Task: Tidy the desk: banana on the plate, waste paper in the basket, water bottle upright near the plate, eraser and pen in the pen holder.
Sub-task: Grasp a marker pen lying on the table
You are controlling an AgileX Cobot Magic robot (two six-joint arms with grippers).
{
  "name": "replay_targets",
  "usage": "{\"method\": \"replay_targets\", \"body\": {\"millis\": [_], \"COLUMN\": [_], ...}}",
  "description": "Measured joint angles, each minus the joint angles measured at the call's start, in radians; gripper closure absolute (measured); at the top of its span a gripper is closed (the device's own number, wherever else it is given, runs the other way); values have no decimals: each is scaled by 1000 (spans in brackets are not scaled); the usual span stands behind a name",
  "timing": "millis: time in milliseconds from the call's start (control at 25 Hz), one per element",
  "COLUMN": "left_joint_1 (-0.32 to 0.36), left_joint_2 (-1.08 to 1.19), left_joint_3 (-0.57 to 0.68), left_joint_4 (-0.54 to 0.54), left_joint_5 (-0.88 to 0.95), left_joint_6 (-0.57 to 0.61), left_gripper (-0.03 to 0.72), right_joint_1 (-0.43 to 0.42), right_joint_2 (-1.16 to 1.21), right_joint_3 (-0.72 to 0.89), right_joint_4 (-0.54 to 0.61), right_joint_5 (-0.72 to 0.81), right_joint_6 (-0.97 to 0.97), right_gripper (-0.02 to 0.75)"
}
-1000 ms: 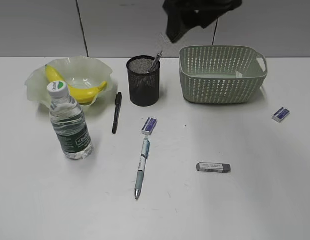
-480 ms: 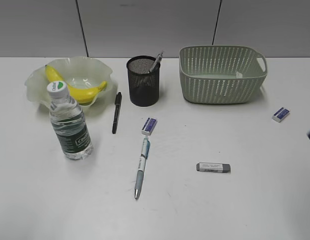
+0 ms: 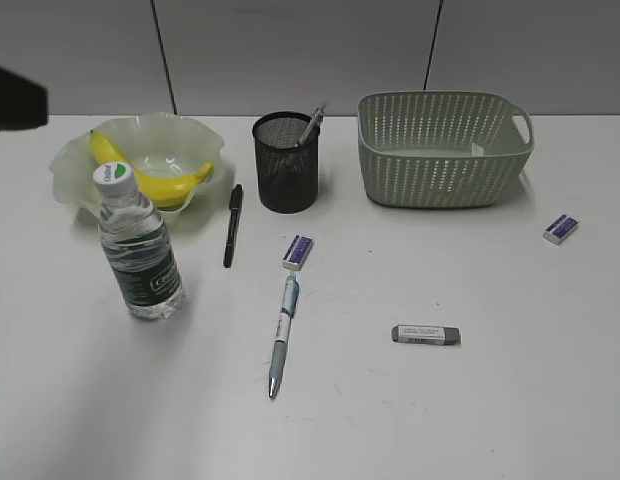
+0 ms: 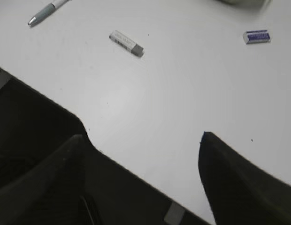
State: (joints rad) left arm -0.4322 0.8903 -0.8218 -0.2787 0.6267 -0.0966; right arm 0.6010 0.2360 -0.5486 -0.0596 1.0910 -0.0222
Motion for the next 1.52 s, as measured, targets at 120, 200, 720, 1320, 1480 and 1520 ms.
{"method": "replay_targets", "body": {"millis": [120, 200, 720, 1320, 1480, 1520], "left_joint_1": [-11, -34, -147, -172, -164, -158], "left_joint_2": [171, 282, 964, 1345, 1376, 1383], "left_joint_3": [-145, -246, -827, -1015, -1022, -1023], "left_joint_4": [-8, -8, 236, 381, 430, 429], "left_joint_5": [18, 43, 300, 519, 465, 456], "left_joint_6": [0, 1, -313, -413, -413, -413], "left_gripper": [298, 299, 300, 282, 251, 250], "right_joint_1": [0, 0, 0, 0, 0, 0], "right_joint_2": [-156, -227, -243, -243, -243, -243], "right_joint_3": [34, 38, 39, 39, 39, 39], "right_joint_4": [1, 2, 4, 4, 5, 5], "right_joint_5": [-29, -40, -48, -49, -49, -49], "right_joint_6": [0, 0, 1, 1, 1, 1], "right_gripper": [155, 155, 155, 155, 155, 155]}}
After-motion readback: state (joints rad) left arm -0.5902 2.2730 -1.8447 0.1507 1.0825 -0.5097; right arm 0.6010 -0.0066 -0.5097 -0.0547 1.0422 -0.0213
